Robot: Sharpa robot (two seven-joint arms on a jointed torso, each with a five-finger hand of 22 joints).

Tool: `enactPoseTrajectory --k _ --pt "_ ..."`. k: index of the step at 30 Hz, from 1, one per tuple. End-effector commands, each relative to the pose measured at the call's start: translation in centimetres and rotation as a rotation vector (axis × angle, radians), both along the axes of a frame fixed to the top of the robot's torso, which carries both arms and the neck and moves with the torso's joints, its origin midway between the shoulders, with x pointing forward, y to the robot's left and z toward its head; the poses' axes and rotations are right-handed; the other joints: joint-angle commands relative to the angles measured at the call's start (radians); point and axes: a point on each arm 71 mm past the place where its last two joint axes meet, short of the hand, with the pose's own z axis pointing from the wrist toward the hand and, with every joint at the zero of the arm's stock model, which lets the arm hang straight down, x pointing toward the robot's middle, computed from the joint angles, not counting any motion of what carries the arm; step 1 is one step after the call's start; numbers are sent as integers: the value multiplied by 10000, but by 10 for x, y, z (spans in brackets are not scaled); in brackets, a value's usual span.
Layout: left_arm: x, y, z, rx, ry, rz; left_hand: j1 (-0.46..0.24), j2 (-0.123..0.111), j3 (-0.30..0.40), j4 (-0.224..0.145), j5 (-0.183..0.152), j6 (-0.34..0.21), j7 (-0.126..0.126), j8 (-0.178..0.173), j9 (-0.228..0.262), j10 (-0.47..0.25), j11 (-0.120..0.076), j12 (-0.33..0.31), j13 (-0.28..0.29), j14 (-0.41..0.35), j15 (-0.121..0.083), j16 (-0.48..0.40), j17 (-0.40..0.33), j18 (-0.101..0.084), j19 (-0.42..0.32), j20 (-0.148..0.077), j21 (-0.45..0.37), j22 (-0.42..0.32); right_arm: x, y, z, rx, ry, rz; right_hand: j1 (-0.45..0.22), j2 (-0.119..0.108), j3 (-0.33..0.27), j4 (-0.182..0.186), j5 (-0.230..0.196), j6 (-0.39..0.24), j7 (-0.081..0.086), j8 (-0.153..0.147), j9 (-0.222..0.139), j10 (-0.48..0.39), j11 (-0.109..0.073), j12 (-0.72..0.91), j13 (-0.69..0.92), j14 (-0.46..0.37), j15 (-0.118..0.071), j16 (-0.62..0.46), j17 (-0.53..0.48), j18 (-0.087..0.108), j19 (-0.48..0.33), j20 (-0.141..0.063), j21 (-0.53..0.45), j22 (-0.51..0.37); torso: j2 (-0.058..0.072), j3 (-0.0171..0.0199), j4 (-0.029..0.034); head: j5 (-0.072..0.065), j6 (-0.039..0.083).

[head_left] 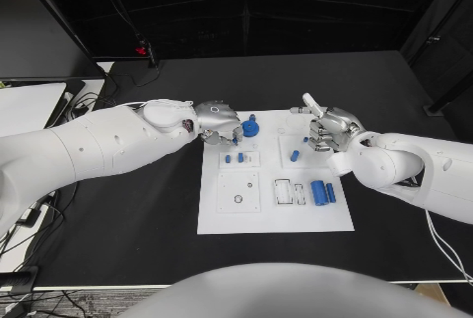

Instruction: Assemble the parts on the task board

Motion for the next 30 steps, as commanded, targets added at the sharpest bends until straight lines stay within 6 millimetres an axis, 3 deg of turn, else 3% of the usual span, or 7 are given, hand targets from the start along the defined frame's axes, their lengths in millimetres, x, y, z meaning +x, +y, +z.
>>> enactPoseTrajectory --k 1,14,19,30 --pt "0 -2 1 -58 13 -20 1 84 73 3 -20 0 51 22 17 -33 28 -58 -7 1050 -38 8 2635 -145 1079 -53 31 2634 0 1 1 69 -100 72 38 85 27 -8 37 -22 27 62 3 1058 73 24 2625 1022 70 24 2635 86 480 65 -47 2423 5 5 -10 -6 -1" --pt "4 -1 -2 89 103 45 -4 92 81 6 -21 3 54 20 17 -23 29 -62 -4 1050 -36 8 2635 -145 1079 -52 31 2634 -1 2 2 74 -95 82 42 85 28 -8 43 -24 30 69 2 1058 74 24 2625 1022 72 24 2635 88 474 67 -51 2420 8 4 5 -19 -1" --pt "4 0 -3 136 163 58 -4 92 81 6 -21 3 54 20 17 -23 29 -62 -4 1050 -36 8 2635 -145 1079 -52 31 2634 -1 2 2 83 -93 102 43 85 28 -8 44 -24 30 70 2 1058 74 24 2625 1022 72 24 2635 88 474 68 -51 2420 11 0 -22 -31 -1" --pt "4 0 -6 152 209 -51 -81 107 93 30 -78 11 61 8 17 12 39 -95 1 1050 -27 8 2635 -145 1079 -43 31 2634 -1 2 2 74 -85 91 43 85 28 -8 44 -24 30 70 2 1058 74 24 2625 1022 72 24 2635 88 474 68 -51 2420 -7 6 6 -43 -1"
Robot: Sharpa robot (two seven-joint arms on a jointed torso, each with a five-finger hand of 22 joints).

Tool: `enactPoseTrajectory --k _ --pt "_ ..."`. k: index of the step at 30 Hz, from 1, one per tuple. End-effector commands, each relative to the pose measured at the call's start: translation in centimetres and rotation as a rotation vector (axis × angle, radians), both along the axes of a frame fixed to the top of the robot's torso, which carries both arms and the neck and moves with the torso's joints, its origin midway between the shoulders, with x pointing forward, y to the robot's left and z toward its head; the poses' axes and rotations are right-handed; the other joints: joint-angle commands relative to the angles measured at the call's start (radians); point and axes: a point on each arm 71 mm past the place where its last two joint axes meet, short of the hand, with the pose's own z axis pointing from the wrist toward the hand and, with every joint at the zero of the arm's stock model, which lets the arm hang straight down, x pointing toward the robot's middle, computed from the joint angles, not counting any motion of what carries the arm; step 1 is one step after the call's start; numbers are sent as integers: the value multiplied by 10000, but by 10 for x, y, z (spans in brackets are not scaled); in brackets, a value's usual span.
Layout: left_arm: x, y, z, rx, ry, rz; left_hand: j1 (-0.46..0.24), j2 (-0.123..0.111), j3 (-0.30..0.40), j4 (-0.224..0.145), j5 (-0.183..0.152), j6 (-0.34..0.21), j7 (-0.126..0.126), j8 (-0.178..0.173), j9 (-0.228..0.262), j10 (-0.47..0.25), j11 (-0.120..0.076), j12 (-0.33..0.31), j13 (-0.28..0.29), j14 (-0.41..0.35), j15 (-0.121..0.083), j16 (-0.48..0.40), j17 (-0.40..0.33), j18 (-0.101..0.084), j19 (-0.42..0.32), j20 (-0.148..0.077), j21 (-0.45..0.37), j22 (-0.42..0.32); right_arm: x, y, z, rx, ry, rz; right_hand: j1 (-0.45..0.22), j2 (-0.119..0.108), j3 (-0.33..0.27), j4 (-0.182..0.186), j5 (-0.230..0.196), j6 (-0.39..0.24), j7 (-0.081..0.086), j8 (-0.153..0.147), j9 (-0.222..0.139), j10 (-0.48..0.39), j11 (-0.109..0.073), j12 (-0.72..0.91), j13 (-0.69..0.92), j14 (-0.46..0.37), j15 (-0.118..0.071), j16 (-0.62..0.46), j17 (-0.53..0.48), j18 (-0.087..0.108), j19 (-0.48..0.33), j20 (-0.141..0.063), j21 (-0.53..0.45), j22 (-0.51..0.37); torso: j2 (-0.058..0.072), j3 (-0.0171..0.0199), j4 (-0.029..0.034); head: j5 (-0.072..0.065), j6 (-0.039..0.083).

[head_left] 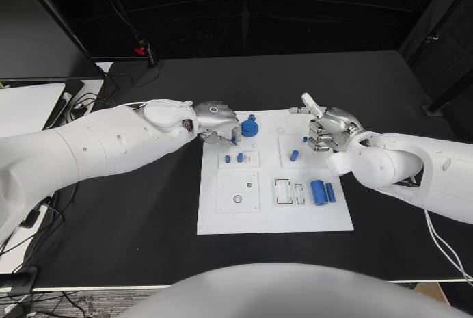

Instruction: Assemble the parts on the task board

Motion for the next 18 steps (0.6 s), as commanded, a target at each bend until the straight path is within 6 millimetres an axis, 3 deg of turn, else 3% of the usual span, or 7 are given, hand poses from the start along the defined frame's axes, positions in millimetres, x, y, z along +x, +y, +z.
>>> enactPoseTrajectory --k 1,18 --pt "-1 -1 -1 23 120 -179 -41 71 68 4 -37 48 28 23 18 12 39 -56 1 1049 -28 8 2635 -145 1079 -44 31 2634 0 2 1 61 -83 75 43 85 28 -8 44 -24 30 70 2 1058 74 24 2625 1022 72 24 2635 89 474 68 -51 2420 -13 1 11 -15 -1" --pt "-3 -5 -2 -28 116 -353 -49 75 73 2 -44 52 26 22 18 17 38 -63 1 1049 -28 8 2635 -145 1079 -42 31 2634 0 2 1 53 -74 69 43 85 28 -8 44 -24 30 70 2 1058 74 24 2625 1022 72 24 2635 89 474 68 -51 2420 -6 6 10 -47 -1"
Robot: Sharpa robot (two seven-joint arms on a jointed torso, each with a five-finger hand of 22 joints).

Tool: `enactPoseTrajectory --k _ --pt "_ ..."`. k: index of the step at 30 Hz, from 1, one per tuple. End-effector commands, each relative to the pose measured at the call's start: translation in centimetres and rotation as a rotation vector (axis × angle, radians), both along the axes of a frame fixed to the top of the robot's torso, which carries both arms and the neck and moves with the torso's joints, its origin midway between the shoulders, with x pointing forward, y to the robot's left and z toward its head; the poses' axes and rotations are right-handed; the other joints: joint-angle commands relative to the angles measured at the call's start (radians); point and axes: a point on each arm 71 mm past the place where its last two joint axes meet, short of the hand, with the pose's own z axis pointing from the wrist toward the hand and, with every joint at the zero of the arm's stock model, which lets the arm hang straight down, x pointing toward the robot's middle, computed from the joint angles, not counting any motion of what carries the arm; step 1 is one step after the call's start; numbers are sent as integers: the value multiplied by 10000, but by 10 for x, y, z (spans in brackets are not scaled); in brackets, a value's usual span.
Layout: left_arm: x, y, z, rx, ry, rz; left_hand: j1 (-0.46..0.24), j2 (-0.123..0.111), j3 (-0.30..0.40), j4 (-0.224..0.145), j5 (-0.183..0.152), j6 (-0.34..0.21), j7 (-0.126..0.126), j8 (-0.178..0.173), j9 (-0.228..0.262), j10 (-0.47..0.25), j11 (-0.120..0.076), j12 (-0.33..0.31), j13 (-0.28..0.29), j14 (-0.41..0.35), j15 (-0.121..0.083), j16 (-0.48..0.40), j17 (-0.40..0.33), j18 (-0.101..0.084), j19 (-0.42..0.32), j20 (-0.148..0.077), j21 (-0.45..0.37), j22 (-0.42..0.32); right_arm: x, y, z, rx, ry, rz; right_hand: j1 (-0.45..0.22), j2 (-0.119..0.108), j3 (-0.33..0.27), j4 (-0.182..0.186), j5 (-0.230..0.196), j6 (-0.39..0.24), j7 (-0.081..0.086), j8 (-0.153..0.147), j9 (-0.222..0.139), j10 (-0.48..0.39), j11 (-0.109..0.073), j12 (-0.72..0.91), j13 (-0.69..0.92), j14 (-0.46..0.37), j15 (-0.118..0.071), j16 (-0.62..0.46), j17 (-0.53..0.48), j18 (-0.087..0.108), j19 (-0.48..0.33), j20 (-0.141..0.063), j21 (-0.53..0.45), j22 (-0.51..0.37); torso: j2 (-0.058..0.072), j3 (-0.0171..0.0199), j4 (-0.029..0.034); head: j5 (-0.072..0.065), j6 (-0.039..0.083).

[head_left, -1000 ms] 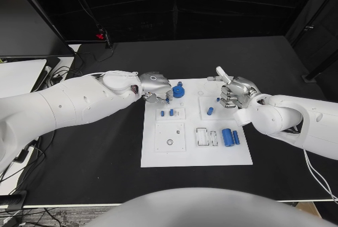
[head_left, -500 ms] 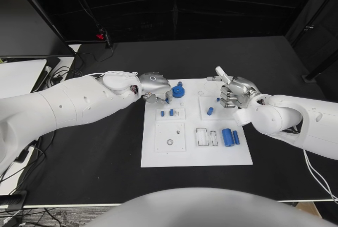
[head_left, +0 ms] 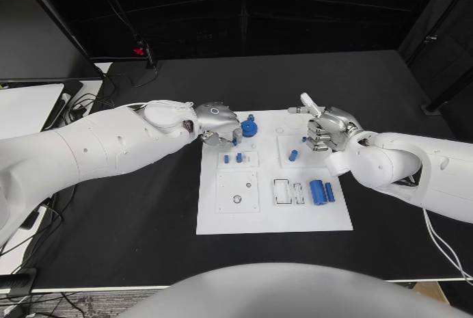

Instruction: Assemble the parts on the task board

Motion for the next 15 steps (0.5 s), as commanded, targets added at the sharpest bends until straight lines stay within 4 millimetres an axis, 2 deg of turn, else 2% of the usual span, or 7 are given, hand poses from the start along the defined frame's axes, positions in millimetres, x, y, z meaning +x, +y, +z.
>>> enactPoseTrajectory --k 1,15 --pt "-1 -1 0 3 59 -131 -15 66 74 3 -44 54 24 42 7 17 38 -63 1 1049 -28 8 2635 -146 1079 -43 31 2634 0 1 1 55 -76 69 43 85 28 -8 44 -24 30 70 2 1058 74 24 2625 1022 72 24 2627 88 474 68 -51 2420 3 5 5 -1 -1" --pt "0 -3 -3 199 283 -6 -30 50 78 -6 -56 44 23 29 4 11 39 -90 -1 1049 -27 8 2635 -146 1079 -40 31 2634 0 2 1 62 -73 85 44 85 28 -8 45 -23 31 72 2 1058 75 24 2625 1022 72 24 2627 88 474 68 -51 2420 8 2 5 -1 -1"
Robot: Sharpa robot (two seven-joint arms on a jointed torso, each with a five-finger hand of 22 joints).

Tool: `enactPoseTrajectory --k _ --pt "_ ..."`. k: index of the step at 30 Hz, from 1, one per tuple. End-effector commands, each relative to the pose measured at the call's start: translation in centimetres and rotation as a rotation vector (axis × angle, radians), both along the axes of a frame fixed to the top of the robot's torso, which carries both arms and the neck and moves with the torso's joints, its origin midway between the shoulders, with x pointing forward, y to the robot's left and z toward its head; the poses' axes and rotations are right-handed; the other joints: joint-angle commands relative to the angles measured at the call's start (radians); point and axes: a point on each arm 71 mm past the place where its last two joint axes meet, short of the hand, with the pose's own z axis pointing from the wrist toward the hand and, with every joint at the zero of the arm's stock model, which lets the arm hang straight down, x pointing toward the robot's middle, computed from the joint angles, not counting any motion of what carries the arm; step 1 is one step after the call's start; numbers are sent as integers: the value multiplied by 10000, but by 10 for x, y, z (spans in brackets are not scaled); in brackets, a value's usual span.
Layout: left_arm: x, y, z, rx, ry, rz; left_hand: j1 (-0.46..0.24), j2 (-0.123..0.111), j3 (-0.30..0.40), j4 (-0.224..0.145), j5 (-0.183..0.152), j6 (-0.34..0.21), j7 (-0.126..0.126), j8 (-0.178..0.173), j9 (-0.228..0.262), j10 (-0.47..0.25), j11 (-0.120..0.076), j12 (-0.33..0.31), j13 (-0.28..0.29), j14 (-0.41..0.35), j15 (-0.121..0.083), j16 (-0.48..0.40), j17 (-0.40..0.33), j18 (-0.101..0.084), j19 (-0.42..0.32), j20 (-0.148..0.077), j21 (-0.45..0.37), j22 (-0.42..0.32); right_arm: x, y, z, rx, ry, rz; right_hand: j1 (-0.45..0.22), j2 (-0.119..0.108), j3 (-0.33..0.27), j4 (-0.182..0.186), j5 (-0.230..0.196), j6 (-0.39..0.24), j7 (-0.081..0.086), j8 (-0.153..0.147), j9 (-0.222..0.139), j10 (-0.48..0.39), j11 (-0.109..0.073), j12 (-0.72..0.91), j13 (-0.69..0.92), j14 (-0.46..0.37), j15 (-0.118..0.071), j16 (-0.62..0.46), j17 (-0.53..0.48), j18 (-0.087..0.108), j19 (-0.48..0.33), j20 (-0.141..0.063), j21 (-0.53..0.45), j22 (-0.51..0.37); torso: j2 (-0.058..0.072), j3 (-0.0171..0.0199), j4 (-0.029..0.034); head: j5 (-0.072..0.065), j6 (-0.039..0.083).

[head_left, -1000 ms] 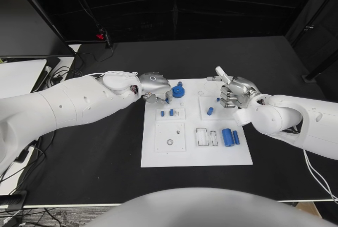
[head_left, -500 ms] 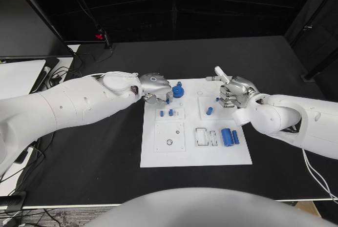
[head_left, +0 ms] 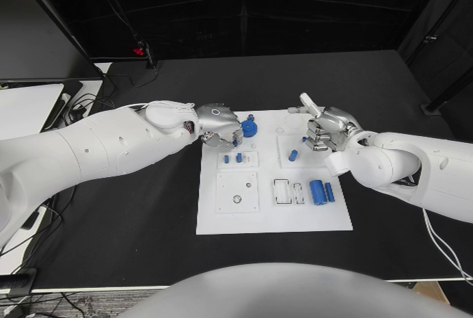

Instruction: Assemble the parts on the task board

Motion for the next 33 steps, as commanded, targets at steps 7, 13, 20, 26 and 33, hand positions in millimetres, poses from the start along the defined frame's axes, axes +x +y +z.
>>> enactPoseTrajectory --k 7,13,20,26,33 --pt "2 0 -2 252 285 198 -61 -20 101 -19 -72 -35 43 -48 -15 -83 74 -166 -6 1048 -5 9 2635 -146 1079 -27 31 2634 0 2 1 64 -73 86 54 89 32 -8 55 -19 39 92 2 1058 80 24 2625 1022 77 25 2629 87 480 74 -47 2422 3 1 0 8 -1" --pt "2 0 -3 344 375 270 -213 -217 25 -7 -79 -165 83 -144 -55 -217 130 -308 0 1048 41 9 2635 -122 1006 5 -44 2603 0 2 1 67 -74 89 54 89 32 -8 55 -19 39 92 2 1058 80 24 2625 1022 77 25 2629 87 480 74 -47 2422 1 1 0 4 -1" --pt "4 2 -3 389 374 411 -372 -360 -44 -15 -51 -463 154 -286 -123 -294 169 -396 8 1048 60 9 2635 -49 787 29 -277 2505 0 2 1 72 -71 101 57 92 34 -7 57 -17 42 100 2 1058 82 24 2625 1022 79 25 2629 86 483 76 -44 2424 3 2 4 5 -1" --pt "4 4 -3 365 327 449 -474 -420 -75 -24 -36 -807 114 -412 -195 -351 163 -436 15 1048 57 9 2635 -18 695 40 -380 2463 0 2 1 75 -61 114 59 95 35 -7 58 -12 44 106 3 1058 84 24 2625 1022 80 25 2629 85 487 77 -41 2425 1 -5 0 13 -1" --pt "5 5 0 102 -28 503 -687 -473 -139 -30 27 -1668 -221 -632 -350 -498 229 -452 25 1048 77 9 2635 70 432 48 -684 2343 0 2 1 68 -32 167 71 107 38 -2 59 147 108 227 20 1058 130 24 2625 1022 112 25 2629 87 479 105 -45 2422 -2 -3 3 14 -1"
